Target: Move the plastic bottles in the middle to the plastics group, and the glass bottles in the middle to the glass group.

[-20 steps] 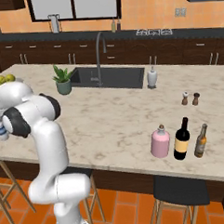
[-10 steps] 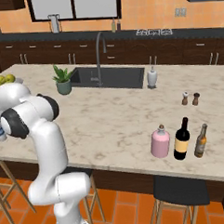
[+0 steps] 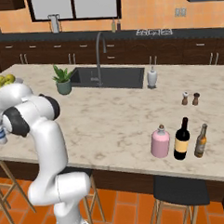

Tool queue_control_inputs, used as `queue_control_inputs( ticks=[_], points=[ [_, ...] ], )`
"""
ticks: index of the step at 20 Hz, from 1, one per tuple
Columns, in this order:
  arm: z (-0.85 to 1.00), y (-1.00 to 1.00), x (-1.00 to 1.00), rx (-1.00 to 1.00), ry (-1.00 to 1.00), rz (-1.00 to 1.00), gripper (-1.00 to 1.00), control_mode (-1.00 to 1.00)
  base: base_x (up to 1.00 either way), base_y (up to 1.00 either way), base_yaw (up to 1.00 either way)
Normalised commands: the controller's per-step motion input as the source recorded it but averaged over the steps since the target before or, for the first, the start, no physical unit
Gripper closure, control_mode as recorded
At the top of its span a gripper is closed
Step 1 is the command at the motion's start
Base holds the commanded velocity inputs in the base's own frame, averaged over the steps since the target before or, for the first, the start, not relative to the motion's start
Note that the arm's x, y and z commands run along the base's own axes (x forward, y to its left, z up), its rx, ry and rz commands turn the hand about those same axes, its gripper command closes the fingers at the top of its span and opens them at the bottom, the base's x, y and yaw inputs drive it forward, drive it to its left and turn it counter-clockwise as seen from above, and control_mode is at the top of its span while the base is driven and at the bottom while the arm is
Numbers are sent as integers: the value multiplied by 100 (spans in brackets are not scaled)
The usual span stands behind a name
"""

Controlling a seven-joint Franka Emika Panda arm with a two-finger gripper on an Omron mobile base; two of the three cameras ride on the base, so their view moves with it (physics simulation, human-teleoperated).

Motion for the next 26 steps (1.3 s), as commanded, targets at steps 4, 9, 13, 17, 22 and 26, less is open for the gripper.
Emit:
queue_control_inputs(
  ticks=[4, 9, 13, 17, 22, 26],
  points=[
    [-24, 11, 11, 0, 0, 0, 100, -100, 0, 0, 0],
    [-4, 21, 18, 0, 0, 0, 100, -100, 0, 0, 0],
    [0, 28, 9, 0, 0, 0, 100, -100, 0, 0, 0],
    [-9, 21, 5, 0, 0, 0, 100, -100, 0, 0, 0],
    [-14, 4, 9, 0, 0, 0, 100, -100, 0, 0, 0],
    [-19, 0, 3, 0, 0, 0, 100, -100, 0, 0, 0]
  ],
)
